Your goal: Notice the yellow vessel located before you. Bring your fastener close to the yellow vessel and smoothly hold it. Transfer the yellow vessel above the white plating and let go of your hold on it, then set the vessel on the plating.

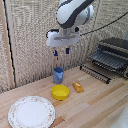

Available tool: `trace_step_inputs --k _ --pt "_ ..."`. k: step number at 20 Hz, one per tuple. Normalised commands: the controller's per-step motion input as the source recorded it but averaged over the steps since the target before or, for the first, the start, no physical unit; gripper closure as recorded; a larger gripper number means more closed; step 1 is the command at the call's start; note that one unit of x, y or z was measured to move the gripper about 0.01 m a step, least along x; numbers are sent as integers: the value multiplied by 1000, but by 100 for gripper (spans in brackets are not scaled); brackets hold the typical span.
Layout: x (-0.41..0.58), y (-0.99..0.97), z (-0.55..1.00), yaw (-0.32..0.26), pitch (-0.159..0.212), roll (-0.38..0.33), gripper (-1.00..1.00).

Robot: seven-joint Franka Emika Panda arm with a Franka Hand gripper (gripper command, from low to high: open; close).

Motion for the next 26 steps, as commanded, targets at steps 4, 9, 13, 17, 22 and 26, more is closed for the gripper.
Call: trace_step_inputs --k 4,9,13,17,22,26 --pt "-454 -2 -427 0 50 -1 -100" --pt "-419 -4 -487 0 49 -3 -100" --pt "-208 0 -489 4 27 -20 -100" --pt "-55 0 -571 26 0 -29 -100" --pt "41 0 -585 64 -29 -39 -100" --pt "92 -16 -561 87 -24 -43 -100"
